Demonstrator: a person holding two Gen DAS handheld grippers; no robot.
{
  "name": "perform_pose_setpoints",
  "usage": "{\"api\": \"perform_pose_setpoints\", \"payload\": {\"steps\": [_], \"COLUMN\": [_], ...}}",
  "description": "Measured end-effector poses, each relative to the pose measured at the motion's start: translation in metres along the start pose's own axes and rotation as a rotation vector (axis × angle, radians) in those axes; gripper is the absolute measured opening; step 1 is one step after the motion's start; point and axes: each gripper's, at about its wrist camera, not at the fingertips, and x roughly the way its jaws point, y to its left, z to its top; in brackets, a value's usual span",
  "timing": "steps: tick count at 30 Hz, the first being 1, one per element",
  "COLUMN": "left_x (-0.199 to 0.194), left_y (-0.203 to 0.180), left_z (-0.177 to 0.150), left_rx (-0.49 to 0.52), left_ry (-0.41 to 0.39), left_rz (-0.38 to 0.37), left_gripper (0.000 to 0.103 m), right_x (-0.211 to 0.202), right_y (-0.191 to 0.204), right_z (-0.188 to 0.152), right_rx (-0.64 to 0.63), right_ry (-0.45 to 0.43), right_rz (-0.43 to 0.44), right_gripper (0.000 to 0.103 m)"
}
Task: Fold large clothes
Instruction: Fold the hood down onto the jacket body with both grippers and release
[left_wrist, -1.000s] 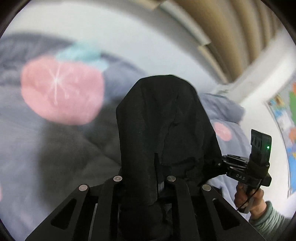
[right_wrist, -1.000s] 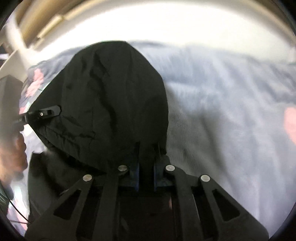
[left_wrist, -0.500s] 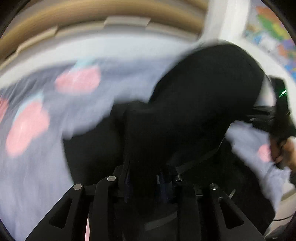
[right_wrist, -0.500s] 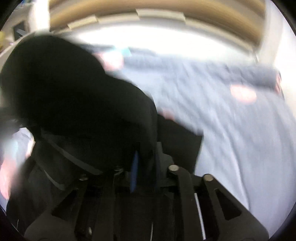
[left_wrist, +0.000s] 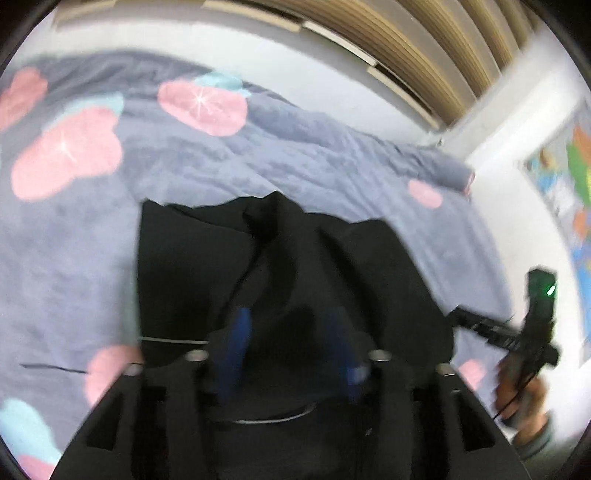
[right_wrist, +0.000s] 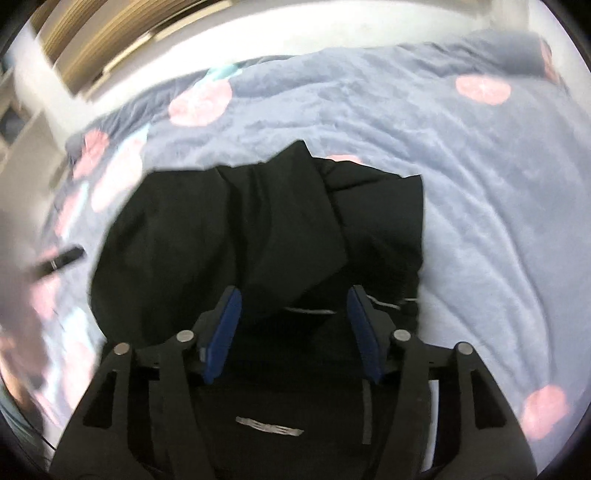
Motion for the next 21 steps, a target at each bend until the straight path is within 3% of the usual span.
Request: {"api": "perform_pose_setpoints", "payload": {"steps": [3, 5, 6, 7, 8, 9, 13, 15, 18, 20, 21], "left_x": [0.015, 0.021, 0.022, 0.02, 0.019, 0.019, 0.015, 0.021, 0.052, 0.092, 0.102], "left_y": [0.008, 0.008, 0.005, -0.003, -0.011, -0.02, -0.045, -0.053, -0.051, -0.04, -0.035], "left_z": [0.001, -0.001, -0.003, -0.005, -0.005, -0.004, -0.008, -0.015, -0.036, -0.062, -0.07], "left_rx": [-0.135, -0.189, -0.194, -0.187, -0.164, -0.142, -0.035, 0.028, 0.073, 0.083, 0.081], "left_ry": [0.034, 0.036, 0.028, 0.015, 0.008, 0.008, 0.032, 0.044, 0.13, 0.234, 0.251], "left_rz": [-0.11, -0.169, -0.181, -0.19, -0.197, -0.201, -0.209, -0.168, -0.033, 0.064, 0.078], "left_gripper": [0.055, 0.055, 0.055, 0.055, 0.055, 0.055, 0.055, 0.057, 0.057, 0.056, 0.056], "right_x": [0.02, 0.038, 0.047, 0.053, 0.057, 0.052, 0.009, -0.001, 0.023, 0.058, 0.081], "right_y": [-0.005, -0.008, -0.009, -0.007, 0.0, 0.009, 0.037, 0.036, 0.018, 0.004, -0.005], "right_z": [0.009, 0.008, 0.006, 0.005, 0.004, 0.005, 0.005, -0.002, -0.026, -0.048, -0.061], "right_rx": [0.116, 0.214, 0.243, 0.254, 0.223, 0.183, 0.037, 0.009, 0.03, 0.043, 0.051], "right_ry": [0.062, 0.131, 0.155, 0.174, 0.177, 0.162, -0.007, -0.036, 0.028, 0.102, 0.149], "right_rz": [0.053, 0.128, 0.16, 0.178, 0.172, 0.159, 0.133, 0.12, 0.081, 0.04, 0.016], "right_gripper": [0.068, 0.067, 0.059, 0.029, 0.009, 0.004, 0.003, 0.003, 0.004, 0.007, 0.014]}}
